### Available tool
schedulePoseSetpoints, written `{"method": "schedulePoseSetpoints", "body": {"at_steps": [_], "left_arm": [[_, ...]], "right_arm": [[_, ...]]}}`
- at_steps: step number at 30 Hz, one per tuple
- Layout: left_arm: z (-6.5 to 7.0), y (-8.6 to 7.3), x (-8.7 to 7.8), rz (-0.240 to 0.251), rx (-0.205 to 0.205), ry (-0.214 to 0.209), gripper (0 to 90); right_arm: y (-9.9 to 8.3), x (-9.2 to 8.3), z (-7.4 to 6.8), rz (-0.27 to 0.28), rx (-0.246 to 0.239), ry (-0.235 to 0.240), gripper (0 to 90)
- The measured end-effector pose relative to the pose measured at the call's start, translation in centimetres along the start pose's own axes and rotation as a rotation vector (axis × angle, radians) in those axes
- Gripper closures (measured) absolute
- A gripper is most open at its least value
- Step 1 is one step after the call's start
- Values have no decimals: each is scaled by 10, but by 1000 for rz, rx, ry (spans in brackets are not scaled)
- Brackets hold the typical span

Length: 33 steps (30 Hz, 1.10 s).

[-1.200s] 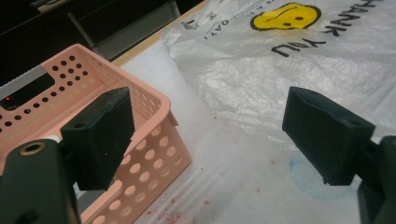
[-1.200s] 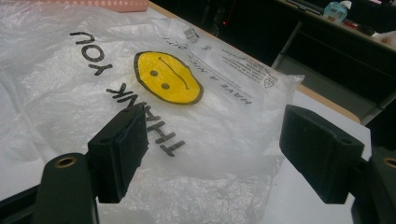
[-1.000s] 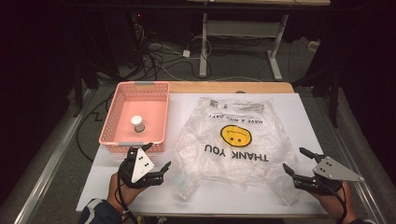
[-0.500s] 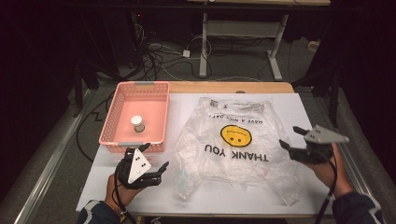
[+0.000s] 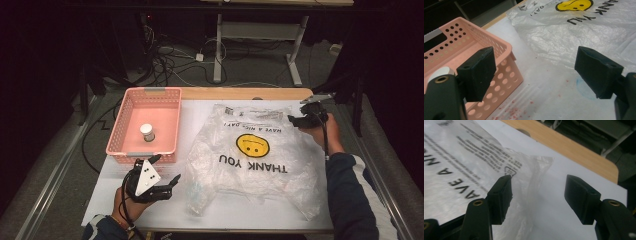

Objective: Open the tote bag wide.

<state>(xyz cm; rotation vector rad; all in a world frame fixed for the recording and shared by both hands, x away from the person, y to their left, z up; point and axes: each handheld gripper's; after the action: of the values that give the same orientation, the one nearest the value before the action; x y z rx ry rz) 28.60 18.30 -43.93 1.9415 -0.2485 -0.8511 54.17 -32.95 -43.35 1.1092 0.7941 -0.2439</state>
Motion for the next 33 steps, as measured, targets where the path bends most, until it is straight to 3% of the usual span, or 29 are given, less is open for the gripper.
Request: {"method": "schedulePoseSetpoints", "body": {"at_steps": [3,7,9,10,12,16,20,22,25,27,33], "left_arm": [[-1,-2,1,-4,-4,-12,168],[-1,-2,3,-11,3,-20,173],[0,-2,3,-13,8,-22,174],[0,-2,3,-13,11,-22,175],[0,-2,4,-10,7,-22,175],[-1,-2,3,-7,10,-24,179],[-3,-1,0,7,11,-10,179],[-3,-1,0,5,13,-8,179],[-4,-1,-1,7,11,-7,179],[-4,-1,-1,7,15,-9,179],[-3,-1,0,5,21,-16,179]], "right_arm": [[0,15,2,-25,39,26,456],[1,30,-4,-74,-6,23,653],[1,33,-5,-80,-4,24,703],[0,38,-5,-96,-7,20,813],[1,40,-4,-91,2,12,888],[1,34,2,-70,41,-69,900],[-9,21,24,-55,161,-173,900],[-15,15,34,-63,216,-190,900],[-25,4,46,-91,271,-190,900],[-31,-5,51,-74,297,-166,900],[-45,-35,48,-94,225,-128,900]]}}
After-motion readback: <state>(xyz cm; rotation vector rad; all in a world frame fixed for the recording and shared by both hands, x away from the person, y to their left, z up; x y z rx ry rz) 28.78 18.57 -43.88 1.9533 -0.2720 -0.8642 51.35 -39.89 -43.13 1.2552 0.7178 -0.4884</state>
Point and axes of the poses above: each handheld gripper's, and its own axes: x roughly forward along the jaws, y roughly out of its top, z roughly to its right, and after that the axes turned 2 degrees about x, right-handed
